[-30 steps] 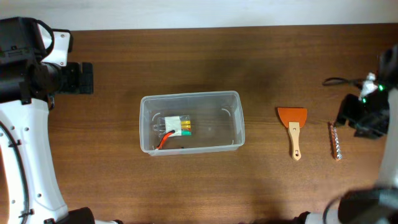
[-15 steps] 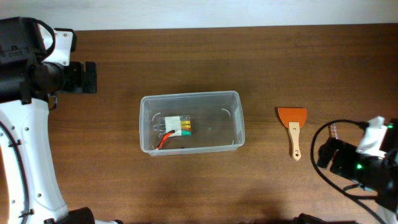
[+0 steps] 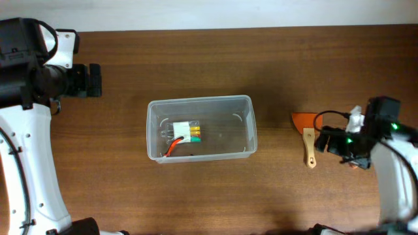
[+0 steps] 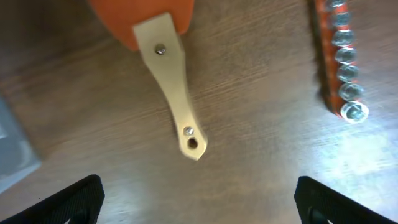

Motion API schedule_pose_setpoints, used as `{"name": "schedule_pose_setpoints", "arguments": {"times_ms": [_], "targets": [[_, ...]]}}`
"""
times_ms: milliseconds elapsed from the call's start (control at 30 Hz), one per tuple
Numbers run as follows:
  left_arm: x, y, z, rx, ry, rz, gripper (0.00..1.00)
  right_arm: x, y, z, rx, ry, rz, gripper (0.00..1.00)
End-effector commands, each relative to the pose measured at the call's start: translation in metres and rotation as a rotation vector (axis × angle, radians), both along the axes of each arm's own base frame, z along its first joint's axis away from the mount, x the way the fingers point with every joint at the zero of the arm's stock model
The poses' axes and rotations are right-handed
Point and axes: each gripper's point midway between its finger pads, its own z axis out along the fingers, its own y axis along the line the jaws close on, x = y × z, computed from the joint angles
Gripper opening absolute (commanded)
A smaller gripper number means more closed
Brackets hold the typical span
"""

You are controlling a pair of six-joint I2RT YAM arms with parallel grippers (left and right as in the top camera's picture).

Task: Pack container
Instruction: 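Lower right gripper onto the orange scraper's wooden handle and grasp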

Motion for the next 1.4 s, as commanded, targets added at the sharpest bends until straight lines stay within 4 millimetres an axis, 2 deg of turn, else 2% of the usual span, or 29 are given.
{"name": "schedule_pose_setpoints", "arguments": {"times_ms": [0, 167, 367, 633, 800, 1000, 1233, 1367], "targets": [[0.001, 0.000, -0.003, -0.020, 0.005, 0.011, 0.99, 0.003, 0.001, -0.028, -0.017, 0.088, 0.077, 0.99], [0.002, 0.000, -0.003, -0.019, 0.002, 0.011, 0.99, 0.024, 0.003, -0.053, -0.089, 0.122, 0.146, 0.99], [0.002, 0.000, -0.003, -0.019, 0.002, 0.011, 0.99, 0.045, 0.017, -0.060, -0.126, 0.080, 0.277, 0.99], [0.002, 0.000, -0.003, -0.019, 0.002, 0.011, 0.99, 0.060, 0.015, -0.067, -0.151, 0.042, 0.326, 0.99], [0.002, 0.000, -0.003, -0.019, 0.001, 0.011, 0.99, 0.055, 0.016, -0.079, -0.145, 0.082, 0.392, 0.99], [0.002, 0.000, -0.003, -0.019, 0.002, 0.011, 0.99, 0.044, 0.015, -0.097, -0.129, 0.157, 0.396, 0.99], [0.002, 0.000, -0.003, -0.019, 0.002, 0.012, 0.99, 0.038, 0.016, -0.108, -0.114, 0.197, 0.399, 0.99], [0.002, 0.000, -0.003, -0.018, 0.002, 0.011, 0.99, 0.037, 0.017, -0.108, -0.110, 0.202, 0.392, 0.92]]}}
